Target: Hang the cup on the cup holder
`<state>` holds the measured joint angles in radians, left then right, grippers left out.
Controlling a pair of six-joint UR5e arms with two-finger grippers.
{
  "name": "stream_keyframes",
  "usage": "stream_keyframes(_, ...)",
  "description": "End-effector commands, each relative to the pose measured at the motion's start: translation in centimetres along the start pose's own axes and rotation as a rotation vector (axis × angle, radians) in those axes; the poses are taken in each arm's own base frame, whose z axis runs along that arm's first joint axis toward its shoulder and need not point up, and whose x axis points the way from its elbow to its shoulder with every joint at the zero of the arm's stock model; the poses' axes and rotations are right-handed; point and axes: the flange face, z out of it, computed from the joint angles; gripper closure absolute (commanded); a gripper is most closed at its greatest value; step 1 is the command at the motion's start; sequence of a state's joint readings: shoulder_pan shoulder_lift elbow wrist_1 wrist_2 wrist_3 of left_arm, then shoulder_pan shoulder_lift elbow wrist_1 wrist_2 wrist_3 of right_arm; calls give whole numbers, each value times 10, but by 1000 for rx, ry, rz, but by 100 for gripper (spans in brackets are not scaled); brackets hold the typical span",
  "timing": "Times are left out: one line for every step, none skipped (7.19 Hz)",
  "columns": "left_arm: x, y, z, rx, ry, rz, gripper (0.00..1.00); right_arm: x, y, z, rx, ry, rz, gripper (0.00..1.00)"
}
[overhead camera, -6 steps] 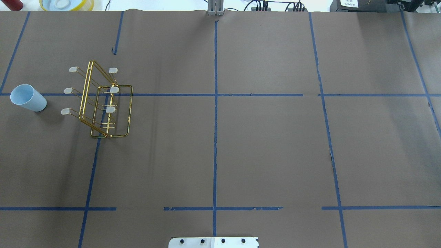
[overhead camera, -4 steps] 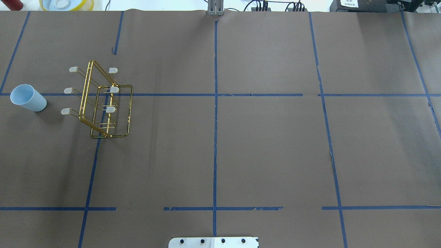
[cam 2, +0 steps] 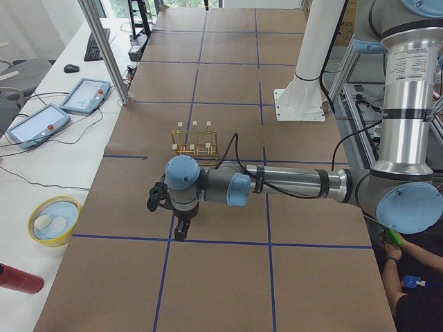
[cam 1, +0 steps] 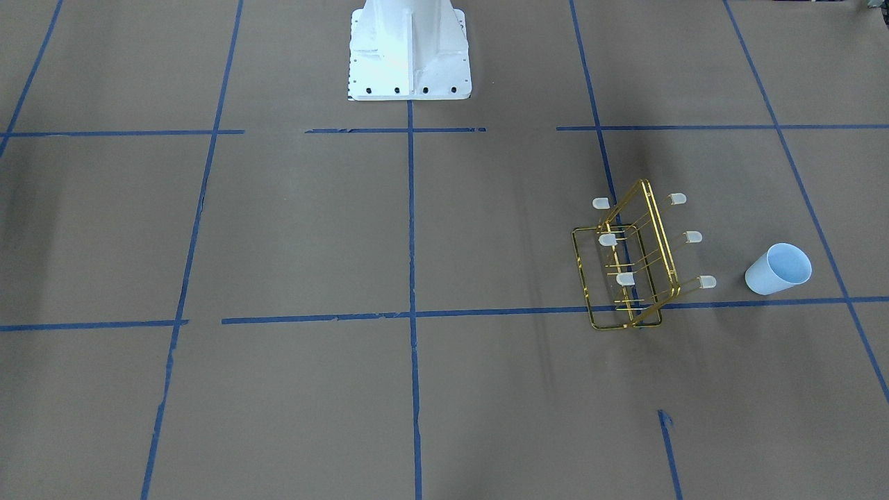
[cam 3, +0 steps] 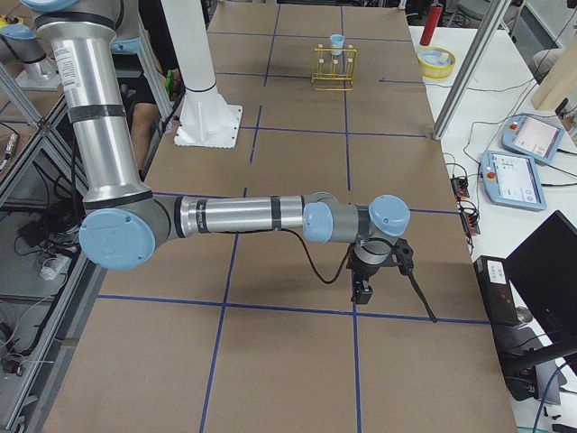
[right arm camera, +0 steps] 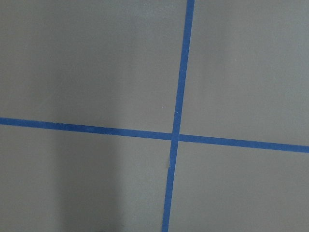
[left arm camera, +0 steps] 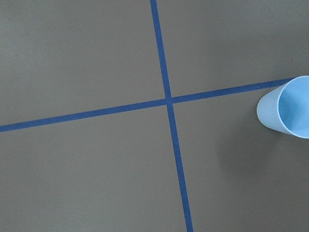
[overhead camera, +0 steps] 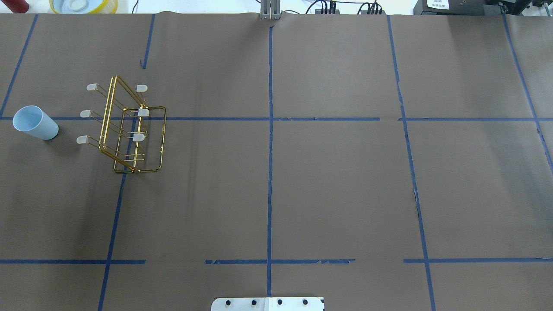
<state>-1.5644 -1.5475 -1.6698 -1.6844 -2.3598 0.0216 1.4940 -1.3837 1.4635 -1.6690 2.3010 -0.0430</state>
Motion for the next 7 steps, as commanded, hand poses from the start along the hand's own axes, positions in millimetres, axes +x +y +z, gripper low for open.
stream_keyframes(34,-11,-25,108,13,-124,0,0,0,0,0,0,0,0)
stream_keyframes(56,-17,-16,124,34,-212,0,0,0,0,0,0,0,0)
stream_keyframes(78,-21,-3,102,38,-233,0,0,0,0,0,0,0,0)
stream_keyframes(112,-25,3,116,-7,-164,0,0,0,0,0,0,0,0)
stream_keyframes(135,-28,4,147,-65,-161,0,-1,0,1,-1,0,-1,0)
stream_keyframes(151,-24,13,156,-107,-144,0,0,0,0,0,0,0,0)
stream_keyframes(159,-9,23,171,-142,-138,0,-1,0,1,-1,0,-1,0)
